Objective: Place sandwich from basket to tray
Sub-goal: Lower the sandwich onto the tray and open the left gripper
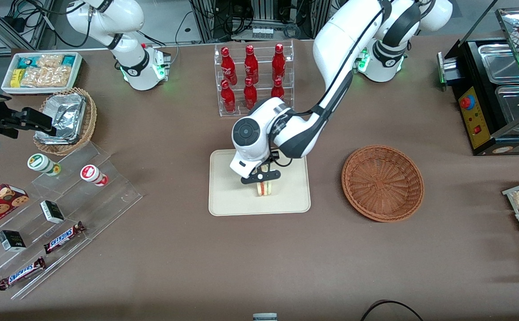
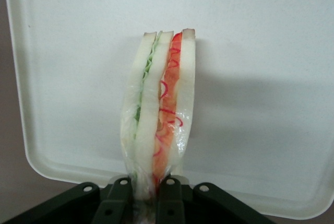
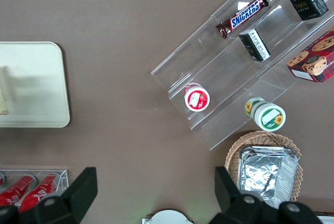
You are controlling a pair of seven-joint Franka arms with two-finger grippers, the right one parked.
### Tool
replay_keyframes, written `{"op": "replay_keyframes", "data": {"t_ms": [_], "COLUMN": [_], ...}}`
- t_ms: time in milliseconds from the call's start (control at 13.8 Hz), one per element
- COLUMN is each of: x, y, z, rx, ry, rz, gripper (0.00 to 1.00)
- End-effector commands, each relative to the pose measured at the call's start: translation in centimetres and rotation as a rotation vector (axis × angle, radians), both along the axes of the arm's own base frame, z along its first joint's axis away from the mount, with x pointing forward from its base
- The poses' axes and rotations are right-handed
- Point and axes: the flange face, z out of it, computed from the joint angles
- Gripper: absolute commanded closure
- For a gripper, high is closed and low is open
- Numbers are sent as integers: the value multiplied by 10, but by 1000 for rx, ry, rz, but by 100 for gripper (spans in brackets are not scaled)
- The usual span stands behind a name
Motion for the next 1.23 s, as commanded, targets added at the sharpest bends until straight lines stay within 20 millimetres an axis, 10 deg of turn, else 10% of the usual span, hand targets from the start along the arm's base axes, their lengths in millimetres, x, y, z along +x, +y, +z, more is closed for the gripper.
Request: {"op": "replay_keyframes", "data": {"t_ms": [0,290,363,435,1161], "x": [-4,-2,-1,0,34], "y": [-18,-18,-18,-19,14], "z": [-11,-16,-16,-14,122], "rx": [14,8,2,-4,-82], "ry": [4,-4,-5,-13,-134], "rz": [29,32,35,30,61], "gripper": [100,100,35,0,0]}}
